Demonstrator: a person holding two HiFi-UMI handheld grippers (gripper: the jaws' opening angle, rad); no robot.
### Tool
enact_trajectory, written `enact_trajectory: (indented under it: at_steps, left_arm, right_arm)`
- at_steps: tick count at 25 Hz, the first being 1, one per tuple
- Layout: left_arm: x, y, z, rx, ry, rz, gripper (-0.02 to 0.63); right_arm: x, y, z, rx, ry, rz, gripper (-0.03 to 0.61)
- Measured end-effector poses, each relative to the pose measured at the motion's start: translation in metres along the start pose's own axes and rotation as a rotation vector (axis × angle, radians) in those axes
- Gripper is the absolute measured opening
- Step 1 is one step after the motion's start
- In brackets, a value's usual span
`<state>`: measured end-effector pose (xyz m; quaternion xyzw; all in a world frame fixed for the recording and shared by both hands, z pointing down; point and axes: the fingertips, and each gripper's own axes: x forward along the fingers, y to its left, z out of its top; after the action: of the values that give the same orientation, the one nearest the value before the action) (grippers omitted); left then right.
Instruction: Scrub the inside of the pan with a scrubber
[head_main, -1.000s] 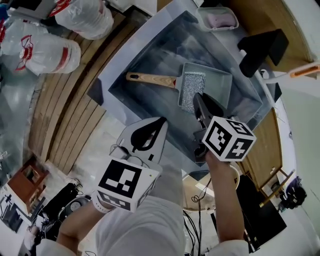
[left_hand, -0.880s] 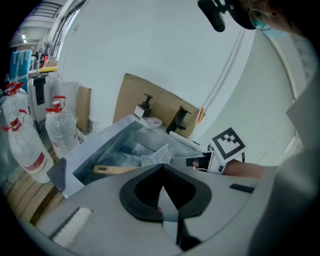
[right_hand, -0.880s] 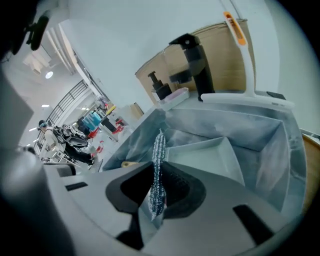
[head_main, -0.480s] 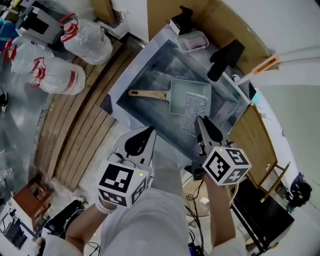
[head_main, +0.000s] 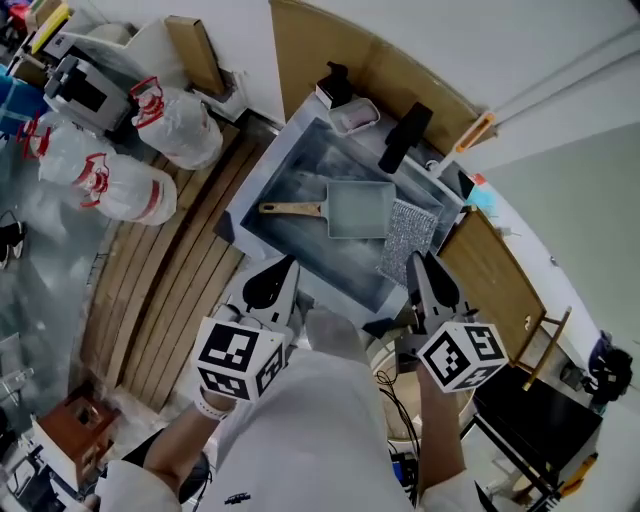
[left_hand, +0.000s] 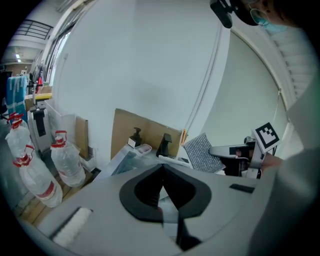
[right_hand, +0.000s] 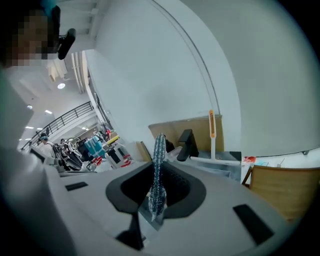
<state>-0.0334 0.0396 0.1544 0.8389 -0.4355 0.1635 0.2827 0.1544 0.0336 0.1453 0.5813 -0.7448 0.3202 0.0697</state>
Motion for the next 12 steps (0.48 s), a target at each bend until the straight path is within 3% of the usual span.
enact_trajectory:
  at_steps: [6,12]
  left_arm:
    - [-0.021,-0.016,0.007,0.046,-0.025,-0.022,-0.005]
    - [-0.039,-0.011,0.015,0.052,-0.059,-0.007,-0.005]
  right_arm:
    - [-0.034,0.008,0.016,-0.024,-0.08,0.006,0.048]
    - [-0.051,0.017,0.011,-0.063,-0.077,0.041,0.048]
